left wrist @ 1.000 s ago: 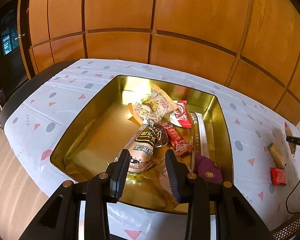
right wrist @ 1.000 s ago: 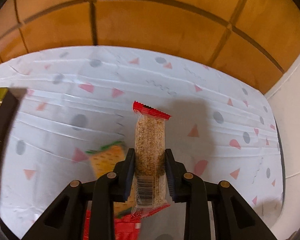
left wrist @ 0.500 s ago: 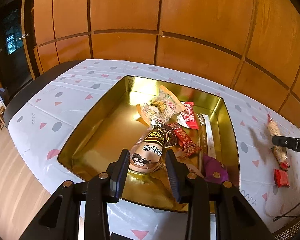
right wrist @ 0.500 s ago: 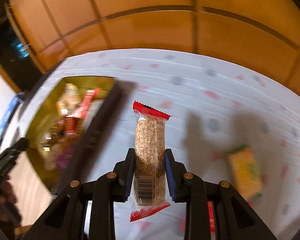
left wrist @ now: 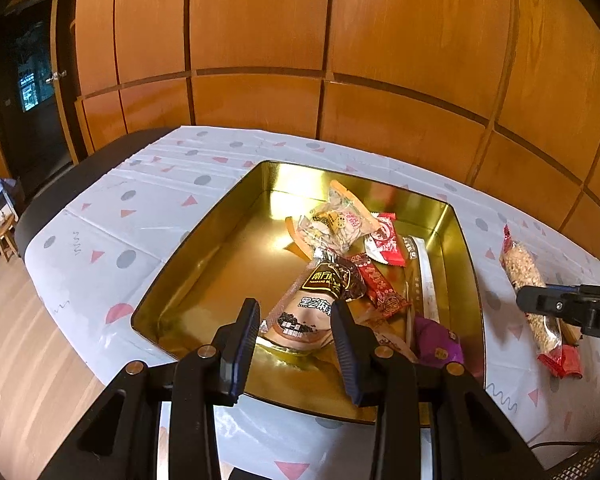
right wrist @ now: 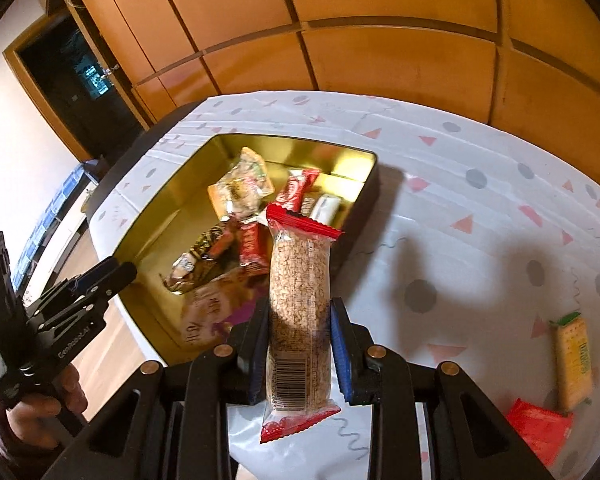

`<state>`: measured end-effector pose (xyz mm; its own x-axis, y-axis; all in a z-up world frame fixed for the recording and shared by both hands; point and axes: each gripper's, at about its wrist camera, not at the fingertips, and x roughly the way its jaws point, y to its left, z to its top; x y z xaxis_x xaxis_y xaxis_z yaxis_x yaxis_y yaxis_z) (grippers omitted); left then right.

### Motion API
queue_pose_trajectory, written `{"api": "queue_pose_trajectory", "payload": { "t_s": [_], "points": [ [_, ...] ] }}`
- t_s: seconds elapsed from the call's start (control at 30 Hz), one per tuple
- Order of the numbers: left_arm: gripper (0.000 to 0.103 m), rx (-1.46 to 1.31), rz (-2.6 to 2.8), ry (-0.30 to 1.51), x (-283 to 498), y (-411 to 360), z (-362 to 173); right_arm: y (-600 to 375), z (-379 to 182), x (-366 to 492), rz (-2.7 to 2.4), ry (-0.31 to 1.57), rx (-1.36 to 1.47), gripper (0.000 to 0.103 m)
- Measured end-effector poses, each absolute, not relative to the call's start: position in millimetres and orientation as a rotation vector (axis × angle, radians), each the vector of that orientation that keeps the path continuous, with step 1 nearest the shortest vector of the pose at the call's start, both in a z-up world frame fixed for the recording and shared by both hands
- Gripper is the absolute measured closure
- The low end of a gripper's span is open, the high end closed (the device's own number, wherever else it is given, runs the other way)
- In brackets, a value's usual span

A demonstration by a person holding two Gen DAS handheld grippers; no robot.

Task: Organize snacks
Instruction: 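Carry the rice-cracker bar over the tin and release it with the right gripper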

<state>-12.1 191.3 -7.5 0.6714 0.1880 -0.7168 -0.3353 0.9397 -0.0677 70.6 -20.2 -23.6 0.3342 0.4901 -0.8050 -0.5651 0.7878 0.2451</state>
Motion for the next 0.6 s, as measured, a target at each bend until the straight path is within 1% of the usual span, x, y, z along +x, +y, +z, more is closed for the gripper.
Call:
{"api": "queue_pose_trajectory", "payload": {
  "t_s": [0.3, 0.6],
  "points": [
    [0.066, -0.212, 0.328, 0.769, -16.4, 197.7, -7.3, 12.5, -22.1, 64.4, 0.74, 1.037, -0.064, 0.074],
    [0.066, -0.235, 0.358, 0.771, -21.8, 209.3, -12.8, 56.2, -21.5, 78.2, 0.745, 1.049, -0.085, 0.074]
  ]
}}
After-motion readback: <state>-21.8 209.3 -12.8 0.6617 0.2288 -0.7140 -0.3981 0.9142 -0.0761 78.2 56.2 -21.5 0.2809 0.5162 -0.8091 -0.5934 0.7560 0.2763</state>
